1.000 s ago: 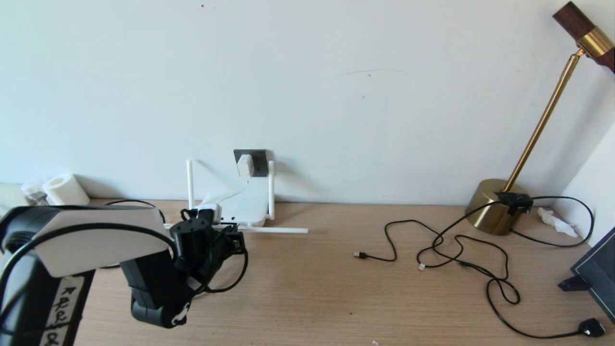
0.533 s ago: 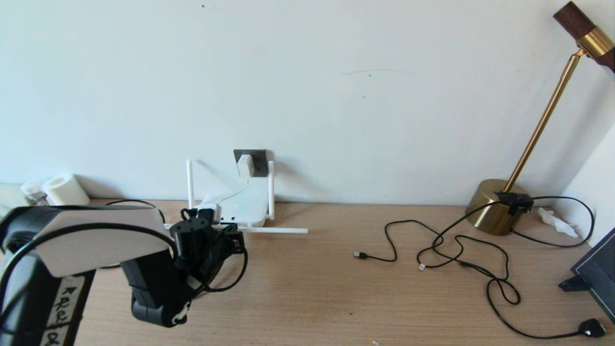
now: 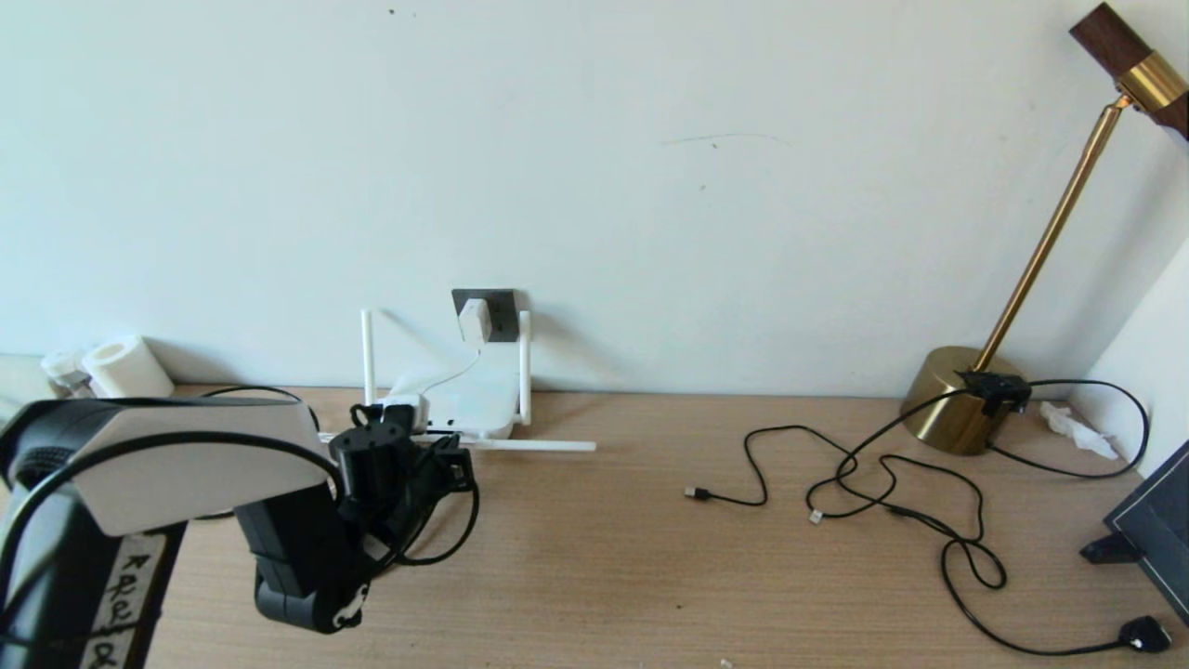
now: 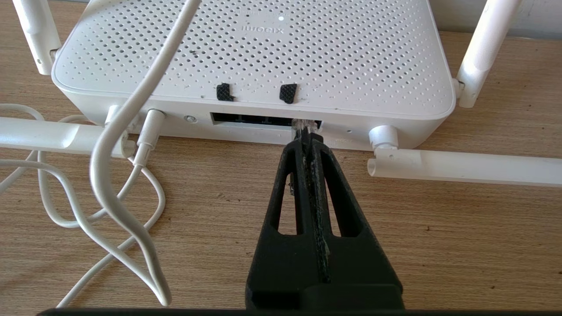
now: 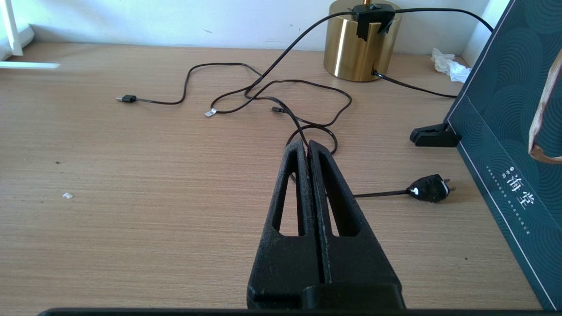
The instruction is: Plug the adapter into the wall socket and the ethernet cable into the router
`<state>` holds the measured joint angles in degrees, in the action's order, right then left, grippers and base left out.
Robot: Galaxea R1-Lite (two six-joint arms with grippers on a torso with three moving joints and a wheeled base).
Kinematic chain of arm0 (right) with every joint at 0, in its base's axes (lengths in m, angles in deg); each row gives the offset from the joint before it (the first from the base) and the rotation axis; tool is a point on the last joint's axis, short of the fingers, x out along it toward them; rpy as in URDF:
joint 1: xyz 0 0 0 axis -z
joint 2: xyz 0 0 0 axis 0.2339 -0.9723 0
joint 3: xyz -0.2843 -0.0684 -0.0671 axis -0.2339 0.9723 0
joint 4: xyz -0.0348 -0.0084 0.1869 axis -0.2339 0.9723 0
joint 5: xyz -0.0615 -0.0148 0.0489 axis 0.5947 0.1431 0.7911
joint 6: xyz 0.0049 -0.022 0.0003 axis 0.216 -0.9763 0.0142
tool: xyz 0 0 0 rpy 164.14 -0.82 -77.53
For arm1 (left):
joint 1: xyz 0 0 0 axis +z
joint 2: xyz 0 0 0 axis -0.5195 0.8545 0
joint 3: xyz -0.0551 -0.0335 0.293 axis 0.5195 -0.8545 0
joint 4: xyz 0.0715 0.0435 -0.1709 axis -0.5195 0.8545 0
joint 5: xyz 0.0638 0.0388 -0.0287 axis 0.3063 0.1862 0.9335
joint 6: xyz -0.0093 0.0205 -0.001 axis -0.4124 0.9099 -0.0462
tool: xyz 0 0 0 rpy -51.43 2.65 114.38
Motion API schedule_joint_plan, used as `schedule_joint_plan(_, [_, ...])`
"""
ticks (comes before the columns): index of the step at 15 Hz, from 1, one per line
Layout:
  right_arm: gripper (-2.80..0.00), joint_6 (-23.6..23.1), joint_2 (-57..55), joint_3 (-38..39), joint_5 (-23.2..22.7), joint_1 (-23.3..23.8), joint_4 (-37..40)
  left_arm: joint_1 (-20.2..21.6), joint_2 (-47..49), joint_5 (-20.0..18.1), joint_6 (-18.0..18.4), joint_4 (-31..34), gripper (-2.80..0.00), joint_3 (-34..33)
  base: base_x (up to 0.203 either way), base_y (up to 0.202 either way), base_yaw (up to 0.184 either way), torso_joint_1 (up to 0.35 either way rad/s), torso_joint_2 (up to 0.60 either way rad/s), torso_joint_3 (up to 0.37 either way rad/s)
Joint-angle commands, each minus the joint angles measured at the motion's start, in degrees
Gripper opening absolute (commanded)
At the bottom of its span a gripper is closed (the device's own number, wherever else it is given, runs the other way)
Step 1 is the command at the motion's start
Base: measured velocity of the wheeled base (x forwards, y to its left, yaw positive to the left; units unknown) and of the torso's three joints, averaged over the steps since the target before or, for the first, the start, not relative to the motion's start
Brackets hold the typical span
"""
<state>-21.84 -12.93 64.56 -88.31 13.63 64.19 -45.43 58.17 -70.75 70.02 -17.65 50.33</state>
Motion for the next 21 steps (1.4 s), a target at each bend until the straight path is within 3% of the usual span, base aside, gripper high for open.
schedule_joint_plan(1, [-2.8,0.0,-0.1,0.0,0.0,0.0,0.0,0.1,0.2,0.0,0.0,-0.4,-2.8,0.0,0.0,0.0,0.0,0.0,0.0,0.0])
schedule_joint_plan(11, [-2.8,0.0,0.0,0.0,0.0,0.0,0.0,0.4,-0.6,0.2,-0.1,-0.5,-2.8,-0.7,0.0,0.0,0.0,0.0,0.0,0.0])
schedule_joint_plan(15, [-2.8,0.0,0.0,0.0,0.0,0.0,0.0,0.3,-3.4,0.0,0.1,-1.2,-2.8,-4.8,0.0,0.0,0.0,0.0,0.0,0.0])
schedule_joint_plan(16, [-2.8,0.0,-0.1,0.0,0.0,0.0,0.0,0.4,-3.9,0.0,0.1,-2.4,0.0,-5.1,0.0,0.0,0.0,0.0,0.0,0.0])
schedule_joint_plan(21, [-2.8,0.0,-0.1,0.0,0.0,0.0,0.0,0.4,-9.0,-0.2,1.6,-3.7,0.0,-10.3,0.0,0.0,0.0,0.0,0.0,0.0])
